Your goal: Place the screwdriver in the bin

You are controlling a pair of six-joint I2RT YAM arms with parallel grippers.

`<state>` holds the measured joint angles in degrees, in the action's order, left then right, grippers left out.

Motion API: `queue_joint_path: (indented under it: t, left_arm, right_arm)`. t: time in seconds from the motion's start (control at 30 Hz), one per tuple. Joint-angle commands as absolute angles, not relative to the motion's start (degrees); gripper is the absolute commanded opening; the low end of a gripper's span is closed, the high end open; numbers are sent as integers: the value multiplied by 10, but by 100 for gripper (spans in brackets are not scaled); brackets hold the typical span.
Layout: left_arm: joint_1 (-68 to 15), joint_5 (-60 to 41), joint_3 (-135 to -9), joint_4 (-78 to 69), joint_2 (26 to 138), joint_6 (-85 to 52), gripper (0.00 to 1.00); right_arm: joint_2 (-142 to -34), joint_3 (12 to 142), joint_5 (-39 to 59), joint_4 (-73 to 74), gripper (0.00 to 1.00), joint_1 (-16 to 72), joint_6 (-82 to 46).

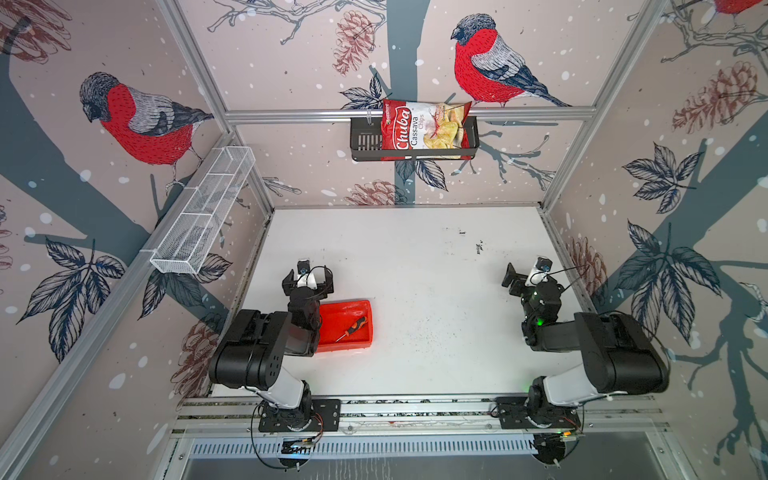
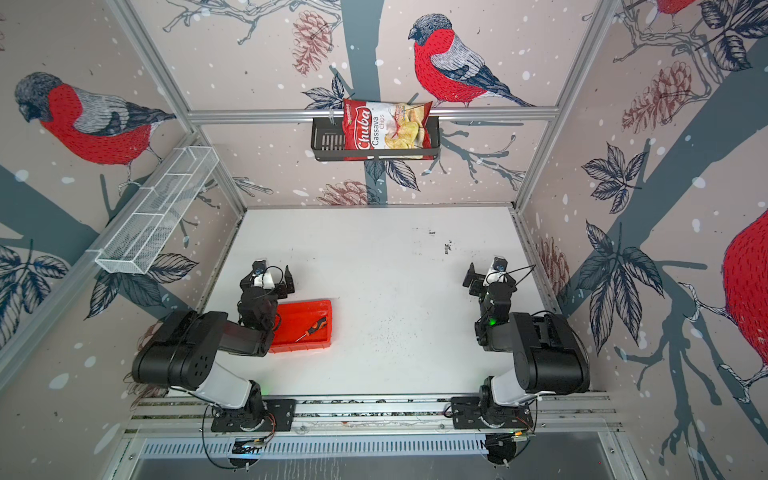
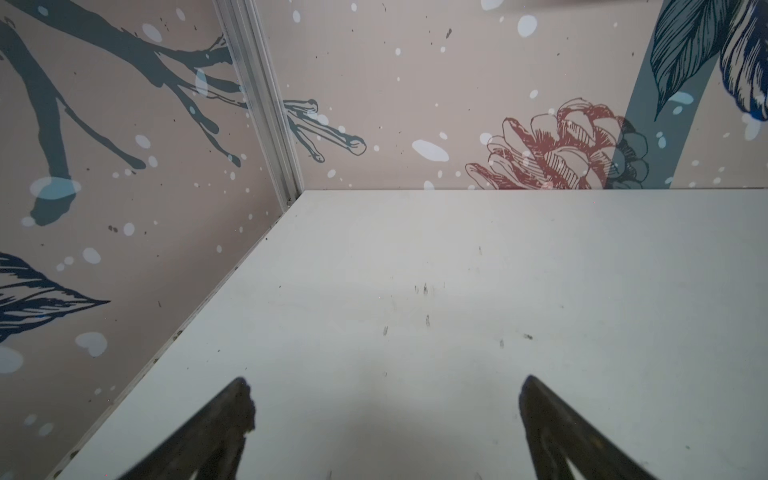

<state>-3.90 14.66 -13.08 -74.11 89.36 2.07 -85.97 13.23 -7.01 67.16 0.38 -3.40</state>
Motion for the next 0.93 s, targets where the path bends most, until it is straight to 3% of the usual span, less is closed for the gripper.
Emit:
queue_joint_path:
  t: [0.0, 0.9]
  left_arm:
    - [-32, 111, -136, -750, 894, 3, 99]
    - [-32, 113, -133, -753, 894, 4, 99]
  right_arm:
    - [-860, 136, -60, 682, 100, 4, -43]
    - [-859, 135, -61, 682, 100, 4, -42]
